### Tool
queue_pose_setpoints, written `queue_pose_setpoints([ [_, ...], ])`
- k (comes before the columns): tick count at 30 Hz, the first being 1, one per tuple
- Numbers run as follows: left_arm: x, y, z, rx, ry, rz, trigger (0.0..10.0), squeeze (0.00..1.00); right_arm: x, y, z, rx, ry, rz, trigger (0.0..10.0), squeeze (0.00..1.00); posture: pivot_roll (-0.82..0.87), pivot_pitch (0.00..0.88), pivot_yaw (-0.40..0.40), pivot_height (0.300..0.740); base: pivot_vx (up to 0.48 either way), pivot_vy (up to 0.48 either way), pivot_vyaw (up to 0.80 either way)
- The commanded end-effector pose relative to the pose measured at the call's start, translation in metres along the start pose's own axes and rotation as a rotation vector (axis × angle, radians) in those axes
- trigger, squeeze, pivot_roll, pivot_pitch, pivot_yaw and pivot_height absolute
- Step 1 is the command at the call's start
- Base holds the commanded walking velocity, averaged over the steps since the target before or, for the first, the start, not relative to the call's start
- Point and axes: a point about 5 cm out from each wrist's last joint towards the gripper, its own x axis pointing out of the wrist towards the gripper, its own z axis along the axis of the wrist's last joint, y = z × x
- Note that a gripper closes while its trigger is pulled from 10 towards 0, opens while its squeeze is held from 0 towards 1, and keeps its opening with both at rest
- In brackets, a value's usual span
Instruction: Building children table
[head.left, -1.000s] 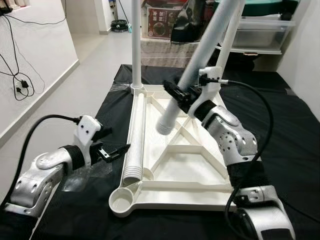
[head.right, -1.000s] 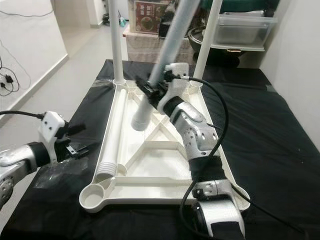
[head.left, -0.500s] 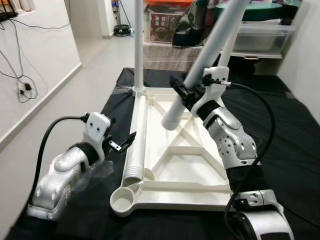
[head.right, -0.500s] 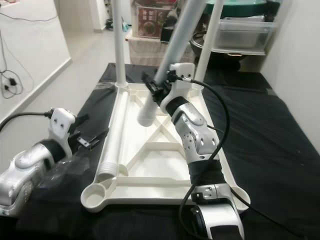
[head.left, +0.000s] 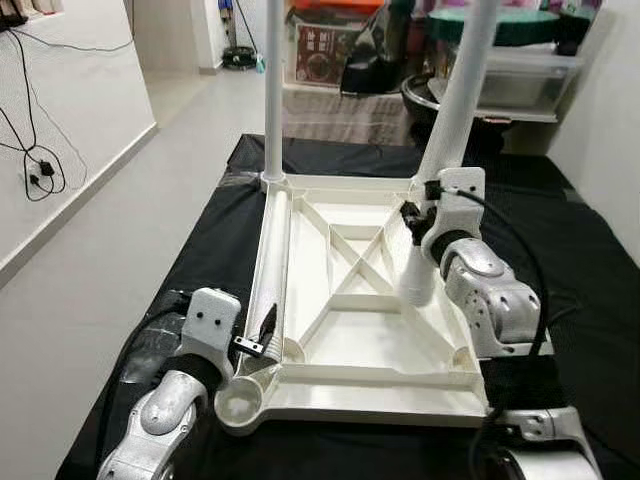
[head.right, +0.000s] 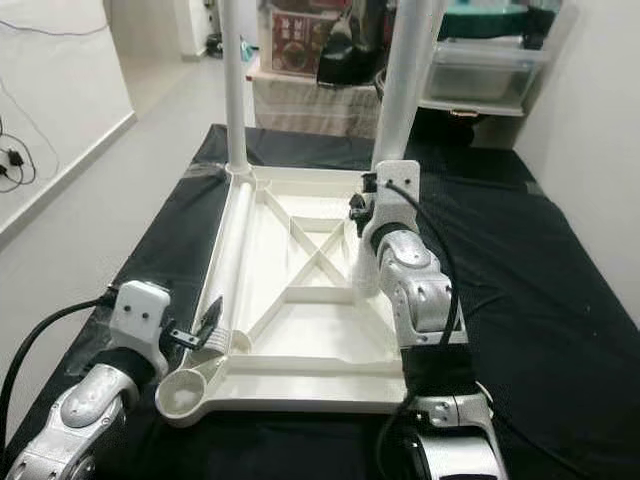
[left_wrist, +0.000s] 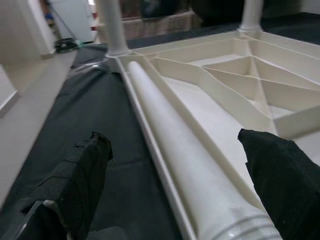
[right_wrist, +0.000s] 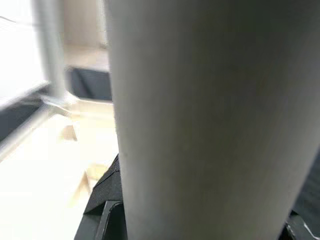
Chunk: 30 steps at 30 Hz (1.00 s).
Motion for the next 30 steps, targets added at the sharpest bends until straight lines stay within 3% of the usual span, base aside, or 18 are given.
queue_pose_setpoints([
  [1, 0.0, 0.005, 0.001, 0.005, -0.017, 0.028, 10.0, 0.0, -0.006, 0.005, 0.007, 0.056, -0.091, 0.06, 10.0, 0.0, 0.0, 0.0, -0.085, 0.74, 0.0, 0.0, 0.0],
  [4, 0.0, 0.005, 0.005, 0.009, -0.035, 0.054, 10.0, 0.0, -0.012, 0.005, 0.008, 0.163, -0.139, 0.07, 10.0, 0.0, 0.0, 0.0, -0.082, 0.74, 0.0, 0.0, 0.0],
  [8, -0.002, 0.006, 0.006, 0.02, -0.039, 0.073, 10.0, 0.0, -0.019, -0.002, 0.022, 0.22, -0.237, 0.018, 10.0, 0.0, -0.01, 0.0, -0.074, 0.74, 0.0, 0.0, -0.2],
  [16, -0.002, 0.003, 0.004, 0.01, -0.03, 0.068, 10.0, 0.0, -0.025, -0.011, 0.034, 0.197, -0.298, 0.008, 10.0, 0.0, -0.02, 0.0, -0.071, 0.74, 0.0, 0.0, -0.8],
  [21, -0.001, 0.002, 0.006, -0.023, -0.053, 0.054, 10.0, 0.0, -0.031, -0.015, 0.023, 0.145, -0.284, 0.018, 10.0, 0.0, -0.01, 0.0, -0.076, 0.74, 0.0, 0.0, -0.8],
  [25, 0.0, 0.003, 0.007, -0.018, -0.056, 0.06, 10.0, 0.0, -0.032, -0.011, 0.02, 0.141, -0.304, 0.032, 10.0, 0.0, -0.01, 0.0, -0.076, 0.74, 0.0, 0.061, -0.8],
  [30, 0.001, 0.002, 0.006, 0.029, -0.055, 0.051, 10.0, 0.0, -0.031, -0.001, 0.02, 0.13, -0.319, 0.052, 10.0, 0.0, -0.01, 0.0, -0.076, 0.74, 0.0, 0.0, 0.0],
])
